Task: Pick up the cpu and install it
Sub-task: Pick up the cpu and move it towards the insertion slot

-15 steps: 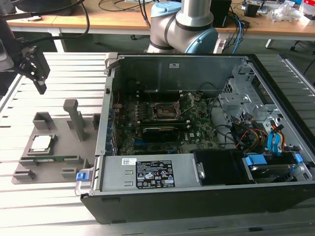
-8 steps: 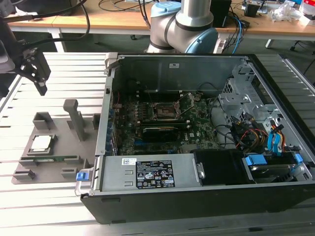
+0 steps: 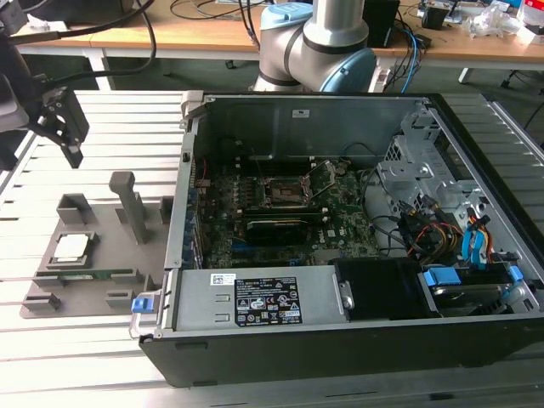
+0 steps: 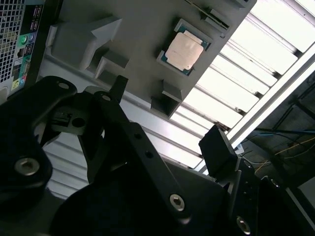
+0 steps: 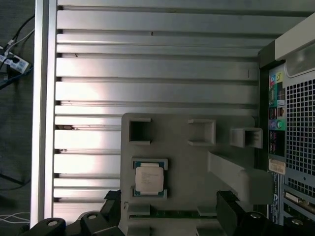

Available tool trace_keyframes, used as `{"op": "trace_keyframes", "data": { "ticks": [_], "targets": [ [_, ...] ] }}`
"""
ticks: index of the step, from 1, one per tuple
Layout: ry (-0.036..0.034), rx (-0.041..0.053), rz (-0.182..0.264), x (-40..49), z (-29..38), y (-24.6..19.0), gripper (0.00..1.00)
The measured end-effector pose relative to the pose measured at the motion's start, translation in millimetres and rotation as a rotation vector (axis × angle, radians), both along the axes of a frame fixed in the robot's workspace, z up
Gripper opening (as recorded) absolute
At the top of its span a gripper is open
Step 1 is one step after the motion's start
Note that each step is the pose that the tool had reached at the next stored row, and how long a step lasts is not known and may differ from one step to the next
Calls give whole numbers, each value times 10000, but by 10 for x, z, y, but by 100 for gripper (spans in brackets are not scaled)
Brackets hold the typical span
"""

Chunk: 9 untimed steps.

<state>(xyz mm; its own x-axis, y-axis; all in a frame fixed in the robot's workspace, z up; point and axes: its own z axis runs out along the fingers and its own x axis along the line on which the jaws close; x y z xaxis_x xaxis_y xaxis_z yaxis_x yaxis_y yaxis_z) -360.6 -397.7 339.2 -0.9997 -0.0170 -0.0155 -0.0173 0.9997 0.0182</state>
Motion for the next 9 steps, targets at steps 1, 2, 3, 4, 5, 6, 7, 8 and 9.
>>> {"op": "trace_keyframes", "data": {
  "ticks": [1,2,3,4,5,6,7,8,9],
  "targets": [
    [0,0,0,0,-5,0,86],
    [1,-1,0,0,-11,0,86],
    [1,0,0,0,-20,0,86],
    [0,-1,0,0,-25,0,86],
    [1,-1,0,0,-32,0,86],
    [1,-1,0,0,-43,0,86],
    [0,0,0,0,-51,0,86],
    [1,-1,0,0,-57,0,86],
    [1,-1,0,0,-63,0,86]
  ]
}}
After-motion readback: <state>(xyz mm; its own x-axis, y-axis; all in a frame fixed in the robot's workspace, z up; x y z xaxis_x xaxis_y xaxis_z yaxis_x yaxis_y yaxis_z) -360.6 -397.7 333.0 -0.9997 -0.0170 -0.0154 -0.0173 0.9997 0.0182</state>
